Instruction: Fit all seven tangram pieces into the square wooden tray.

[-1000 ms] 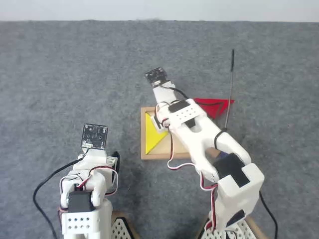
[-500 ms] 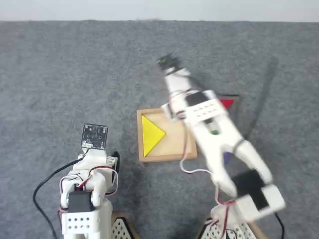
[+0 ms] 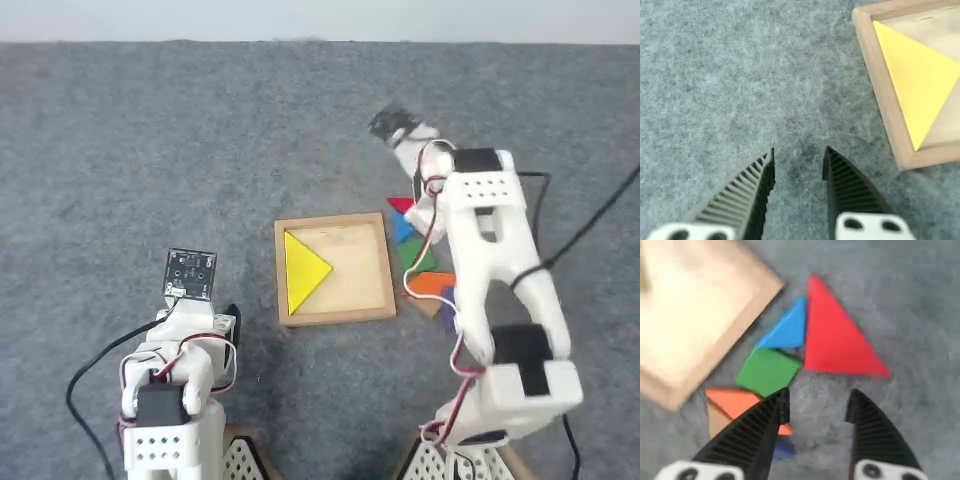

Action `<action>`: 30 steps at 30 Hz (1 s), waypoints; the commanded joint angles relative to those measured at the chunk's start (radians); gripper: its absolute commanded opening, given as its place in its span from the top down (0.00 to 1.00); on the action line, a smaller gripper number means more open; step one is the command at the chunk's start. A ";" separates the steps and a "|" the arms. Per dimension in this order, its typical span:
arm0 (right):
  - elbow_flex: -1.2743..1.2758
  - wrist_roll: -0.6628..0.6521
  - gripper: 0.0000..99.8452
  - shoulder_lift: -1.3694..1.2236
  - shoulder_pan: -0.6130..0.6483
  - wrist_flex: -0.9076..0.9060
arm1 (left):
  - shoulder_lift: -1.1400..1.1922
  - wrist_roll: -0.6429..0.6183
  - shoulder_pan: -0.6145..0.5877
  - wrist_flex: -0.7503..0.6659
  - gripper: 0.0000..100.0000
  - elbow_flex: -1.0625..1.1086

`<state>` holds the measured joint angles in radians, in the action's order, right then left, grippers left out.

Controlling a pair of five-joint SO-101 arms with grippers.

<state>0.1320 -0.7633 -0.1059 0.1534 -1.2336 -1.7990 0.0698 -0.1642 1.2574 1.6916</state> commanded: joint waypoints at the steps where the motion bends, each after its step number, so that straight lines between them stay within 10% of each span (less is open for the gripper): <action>1: -0.094 -0.270 0.72 -0.059 -0.028 -0.027 | -0.028 0.006 0.002 0.009 0.85 -0.008; 9: -0.094 -0.551 0.67 -0.168 -0.081 0.038 | -0.028 0.006 0.002 0.009 0.85 -0.008; 30: -0.095 -0.562 0.70 -0.363 -0.050 0.240 | -0.028 0.006 0.002 0.009 0.85 -0.008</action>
<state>0.0890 -1.3111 -0.4511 0.0875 -1.0188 -1.7990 0.0698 -0.1642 1.2574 1.6916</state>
